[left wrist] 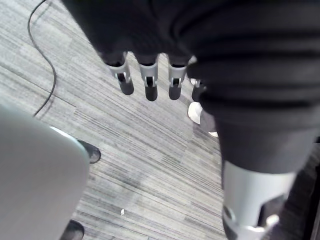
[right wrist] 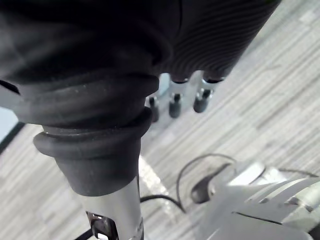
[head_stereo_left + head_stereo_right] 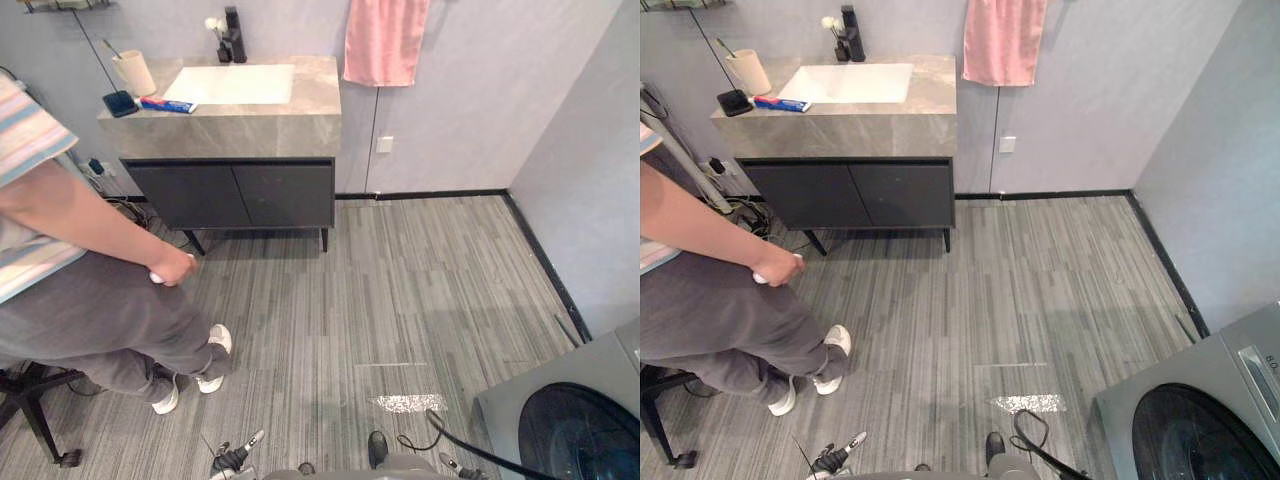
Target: Pick up the laundry basket with both hands and put the clothes into the washing machine.
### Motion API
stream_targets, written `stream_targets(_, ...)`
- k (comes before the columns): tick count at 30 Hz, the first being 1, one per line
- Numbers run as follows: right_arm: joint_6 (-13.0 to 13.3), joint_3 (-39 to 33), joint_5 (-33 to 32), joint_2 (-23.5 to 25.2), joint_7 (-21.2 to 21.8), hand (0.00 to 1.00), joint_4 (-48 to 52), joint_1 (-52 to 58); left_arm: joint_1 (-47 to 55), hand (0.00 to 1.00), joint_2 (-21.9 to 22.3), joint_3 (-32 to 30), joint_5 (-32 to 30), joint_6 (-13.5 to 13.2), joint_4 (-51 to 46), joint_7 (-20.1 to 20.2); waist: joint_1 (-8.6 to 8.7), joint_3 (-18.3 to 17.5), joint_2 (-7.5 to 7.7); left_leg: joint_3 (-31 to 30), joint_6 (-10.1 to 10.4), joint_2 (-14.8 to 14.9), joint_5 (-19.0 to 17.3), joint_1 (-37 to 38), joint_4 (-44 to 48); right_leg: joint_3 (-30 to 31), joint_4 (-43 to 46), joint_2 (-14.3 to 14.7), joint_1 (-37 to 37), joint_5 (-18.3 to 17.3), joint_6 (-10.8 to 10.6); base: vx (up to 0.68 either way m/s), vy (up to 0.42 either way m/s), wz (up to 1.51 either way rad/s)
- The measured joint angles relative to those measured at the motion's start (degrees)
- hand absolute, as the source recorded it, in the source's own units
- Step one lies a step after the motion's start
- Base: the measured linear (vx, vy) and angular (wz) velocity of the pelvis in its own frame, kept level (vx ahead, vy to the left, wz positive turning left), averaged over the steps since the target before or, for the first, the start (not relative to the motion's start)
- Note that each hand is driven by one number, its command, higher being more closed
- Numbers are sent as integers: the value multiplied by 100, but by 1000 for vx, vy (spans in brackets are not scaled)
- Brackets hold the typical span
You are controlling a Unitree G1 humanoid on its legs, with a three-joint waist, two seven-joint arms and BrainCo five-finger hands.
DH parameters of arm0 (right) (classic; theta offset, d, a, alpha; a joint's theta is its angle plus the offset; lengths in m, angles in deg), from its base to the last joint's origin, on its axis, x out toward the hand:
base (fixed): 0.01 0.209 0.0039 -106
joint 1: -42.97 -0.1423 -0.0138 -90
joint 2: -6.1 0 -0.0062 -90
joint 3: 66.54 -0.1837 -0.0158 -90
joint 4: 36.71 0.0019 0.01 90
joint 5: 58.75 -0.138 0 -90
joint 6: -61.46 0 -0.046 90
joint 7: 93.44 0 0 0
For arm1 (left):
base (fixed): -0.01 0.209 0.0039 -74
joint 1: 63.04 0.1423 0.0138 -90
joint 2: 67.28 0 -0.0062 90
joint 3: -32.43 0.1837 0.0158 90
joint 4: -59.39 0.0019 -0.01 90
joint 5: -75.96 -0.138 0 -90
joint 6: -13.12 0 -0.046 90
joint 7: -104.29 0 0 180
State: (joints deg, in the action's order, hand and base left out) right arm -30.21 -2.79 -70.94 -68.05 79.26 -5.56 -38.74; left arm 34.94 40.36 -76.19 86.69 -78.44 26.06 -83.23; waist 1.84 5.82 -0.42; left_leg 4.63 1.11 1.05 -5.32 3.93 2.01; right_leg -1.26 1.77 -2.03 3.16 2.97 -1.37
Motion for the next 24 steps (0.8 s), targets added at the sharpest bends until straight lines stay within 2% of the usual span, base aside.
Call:
stream_targets(1,3,-1,-4,5,0,0,7,18,-1,0,0,-3,22,-1,-1,1,-11,0,6,1,-8,2,12,-4,-33,-31,-42,-6,1,23,-12,-211,-101,19)
stream_targets(2,10,-1,-17,36,2,0,97,209,11,0,2,-27,89,4,17,4,-88,-75,72,-91,79,29,83,2,-323,-196,-241,-9,-13,27,-18,-173,-104,28)
stream_targets(6,4,-1,-20,39,8,0,75,273,21,0,-3,-31,87,3,19,60,-113,-106,94,-196,122,69,125,92,-412,-338,-303,2,-155,27,-18,-11,-36,25)
stream_targets(13,16,-104,-259,58,137,0,-52,288,51,0,-6,-160,83,5,142,158,-107,-306,50,-313,86,75,270,141,-401,-469,-310,-3,-281,89,-16,77,16,10)
stream_targets(18,33,-250,-303,167,154,0,-46,220,49,0,-82,-176,83,9,157,247,-105,-317,151,-465,68,44,281,177,-402,-625,-325,-13,-391,31,-4,65,12,17)
stream_targets(24,50,-257,-383,197,239,0,-37,223,45,0,-81,-175,85,4,185,247,-118,-314,156,-579,62,-5,282,150,-348,-698,-291,-78,-409,6,-19,-36,2,7)
